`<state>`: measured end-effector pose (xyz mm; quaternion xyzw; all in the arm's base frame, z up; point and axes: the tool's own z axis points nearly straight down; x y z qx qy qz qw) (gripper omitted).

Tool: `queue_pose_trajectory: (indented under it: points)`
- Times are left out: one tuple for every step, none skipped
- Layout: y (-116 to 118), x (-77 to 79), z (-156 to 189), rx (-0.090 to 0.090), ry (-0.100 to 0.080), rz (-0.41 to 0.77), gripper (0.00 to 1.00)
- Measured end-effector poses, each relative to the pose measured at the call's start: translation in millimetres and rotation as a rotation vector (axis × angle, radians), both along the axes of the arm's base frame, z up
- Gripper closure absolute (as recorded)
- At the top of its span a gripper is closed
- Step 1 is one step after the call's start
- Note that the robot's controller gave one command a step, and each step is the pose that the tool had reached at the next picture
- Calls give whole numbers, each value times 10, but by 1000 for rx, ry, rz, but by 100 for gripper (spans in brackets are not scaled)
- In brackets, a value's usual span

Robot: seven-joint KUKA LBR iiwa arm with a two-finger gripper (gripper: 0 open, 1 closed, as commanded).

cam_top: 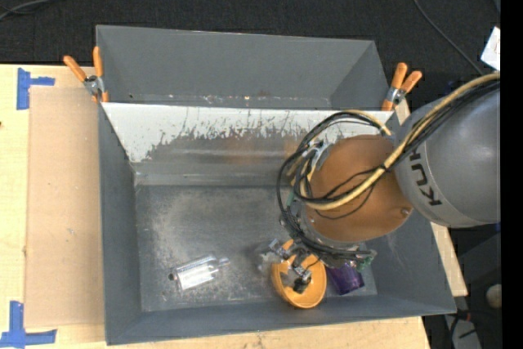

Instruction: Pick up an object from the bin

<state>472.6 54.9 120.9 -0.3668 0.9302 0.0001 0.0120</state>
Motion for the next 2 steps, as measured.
queue_pose_trajectory:
  points:
    - [5,-5,161,1,2,-2,100]
    - [11,1,281,1,-1,-4,100]
